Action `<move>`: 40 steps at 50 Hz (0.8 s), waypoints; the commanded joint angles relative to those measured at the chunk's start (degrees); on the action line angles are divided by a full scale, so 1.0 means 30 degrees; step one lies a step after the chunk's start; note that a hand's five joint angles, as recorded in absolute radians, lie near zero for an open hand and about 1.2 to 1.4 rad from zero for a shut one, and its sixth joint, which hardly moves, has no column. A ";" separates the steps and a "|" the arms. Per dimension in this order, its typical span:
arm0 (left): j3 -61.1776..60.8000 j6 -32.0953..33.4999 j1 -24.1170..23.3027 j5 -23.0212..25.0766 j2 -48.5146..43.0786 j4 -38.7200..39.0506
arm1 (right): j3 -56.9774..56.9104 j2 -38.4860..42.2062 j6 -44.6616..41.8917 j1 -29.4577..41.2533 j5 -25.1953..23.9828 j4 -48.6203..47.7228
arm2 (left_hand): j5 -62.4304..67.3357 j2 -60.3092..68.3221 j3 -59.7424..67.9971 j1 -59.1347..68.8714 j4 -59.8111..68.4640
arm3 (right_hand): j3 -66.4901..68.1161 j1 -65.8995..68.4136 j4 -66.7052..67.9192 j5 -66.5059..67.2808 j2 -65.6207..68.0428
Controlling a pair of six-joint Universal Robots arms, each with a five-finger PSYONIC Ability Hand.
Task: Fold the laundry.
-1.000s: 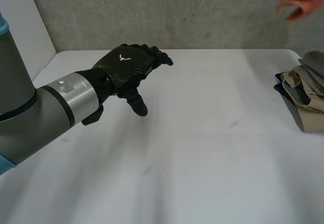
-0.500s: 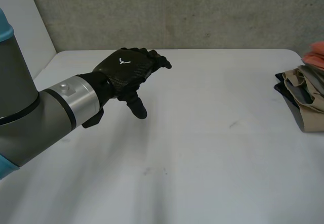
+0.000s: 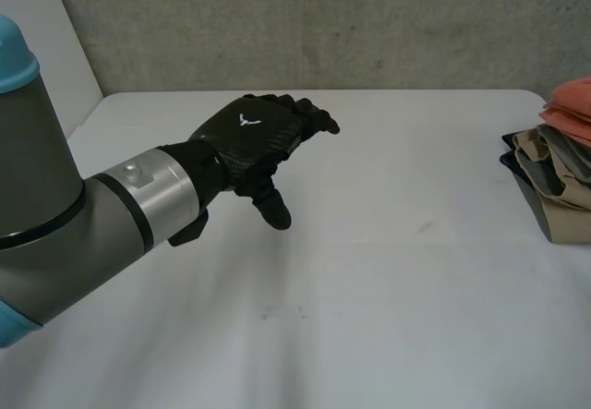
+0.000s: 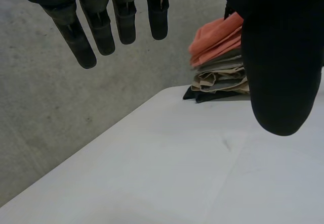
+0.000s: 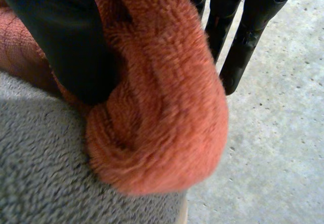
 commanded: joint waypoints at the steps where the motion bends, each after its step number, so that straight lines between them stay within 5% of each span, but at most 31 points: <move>1: -0.0355 -0.0024 -0.0226 0.0298 0.0207 0.0043 | -0.0194 -0.0087 -0.0291 0.0180 0.1344 0.1086 | 0.0194 0.0034 0.0046 -0.0024 0.0072 | -1.3623 -1.1004 -1.3971 -1.3924 -1.3508; 18: -0.0297 -0.0112 -0.0138 0.0298 0.0588 0.0043 | -0.0019 -0.1698 -0.3397 -0.0142 0.2488 0.3696 | 0.0194 0.0034 0.0046 -0.0024 0.0072 | -1.3623 -1.1004 -1.3971 -1.3924 -1.3508; 32: -0.0297 -0.0112 -0.0109 0.0268 0.0764 0.0043 | 0.0012 -0.2314 -0.6413 -0.3334 0.2575 0.4545 | 0.0194 0.0034 0.0046 -0.0024 0.0072 | -1.3623 -1.1004 -1.3971 -1.3924 -1.3508; 36: -0.0268 -0.0112 -0.0138 0.0268 0.0823 0.0043 | -0.1070 -0.2372 -0.7791 -0.4331 0.3627 0.4575 | 0.0194 0.0034 0.0046 -0.0024 0.0072 | -1.3623 -1.1004 -1.3971 -1.3924 -1.3508; 40: -0.0209 -0.0141 -0.0080 0.0239 0.1085 0.0043 | -0.2506 -0.2810 -0.8261 -0.4420 0.6875 0.4517 | 0.0194 0.0034 0.0046 -0.0024 0.0072 | -1.3623 -1.1004 -1.3971 -1.3924 -1.3508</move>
